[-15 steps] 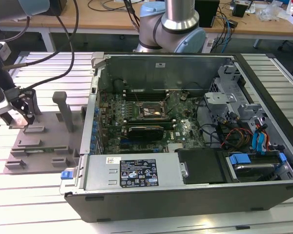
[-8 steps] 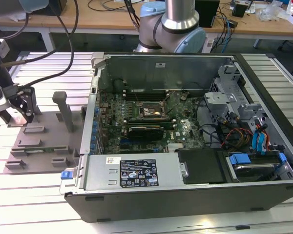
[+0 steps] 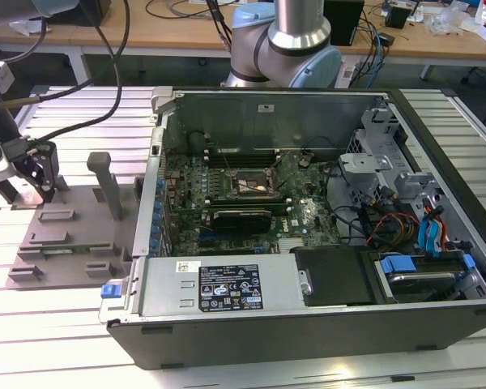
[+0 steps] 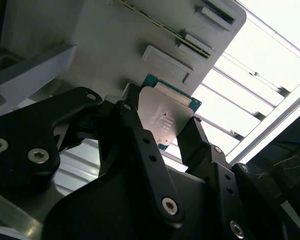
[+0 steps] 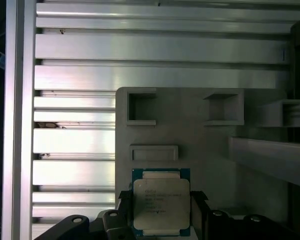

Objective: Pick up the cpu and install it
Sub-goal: 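Pick up the cpu and move it towards the insertion slot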

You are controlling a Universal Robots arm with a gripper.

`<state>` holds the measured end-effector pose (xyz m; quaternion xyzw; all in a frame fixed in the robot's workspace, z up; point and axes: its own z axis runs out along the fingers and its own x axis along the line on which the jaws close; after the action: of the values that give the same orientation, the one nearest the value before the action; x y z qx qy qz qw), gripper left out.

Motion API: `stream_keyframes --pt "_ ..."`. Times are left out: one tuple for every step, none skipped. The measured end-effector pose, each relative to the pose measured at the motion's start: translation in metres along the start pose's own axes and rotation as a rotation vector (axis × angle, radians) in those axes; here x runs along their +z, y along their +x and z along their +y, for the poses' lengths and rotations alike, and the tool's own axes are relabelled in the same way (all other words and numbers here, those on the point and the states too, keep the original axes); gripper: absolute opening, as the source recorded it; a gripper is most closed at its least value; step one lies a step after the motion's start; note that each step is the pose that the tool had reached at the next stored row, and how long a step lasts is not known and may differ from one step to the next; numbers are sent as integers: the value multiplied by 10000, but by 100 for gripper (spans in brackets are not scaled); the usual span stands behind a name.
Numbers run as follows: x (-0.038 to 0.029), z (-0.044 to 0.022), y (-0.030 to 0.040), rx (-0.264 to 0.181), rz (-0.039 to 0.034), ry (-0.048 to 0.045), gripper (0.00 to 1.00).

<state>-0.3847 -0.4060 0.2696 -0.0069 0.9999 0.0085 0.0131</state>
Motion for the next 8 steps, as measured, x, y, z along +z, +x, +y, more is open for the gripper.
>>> stream_keyframes --pt "-4 0 0 0 -1 0 55" --pt "-9 0 0 0 1 1 55" --pt "-12 0 0 0 0 1 55" --pt "-22 0 0 0 0 1 55" --pt "-28 0 -1 0 1 2 55" --pt "-36 0 -1 0 1 2 55" --pt "-45 1 -1 0 2 5 55" --pt "-54 1 -1 -1 1 9 55"
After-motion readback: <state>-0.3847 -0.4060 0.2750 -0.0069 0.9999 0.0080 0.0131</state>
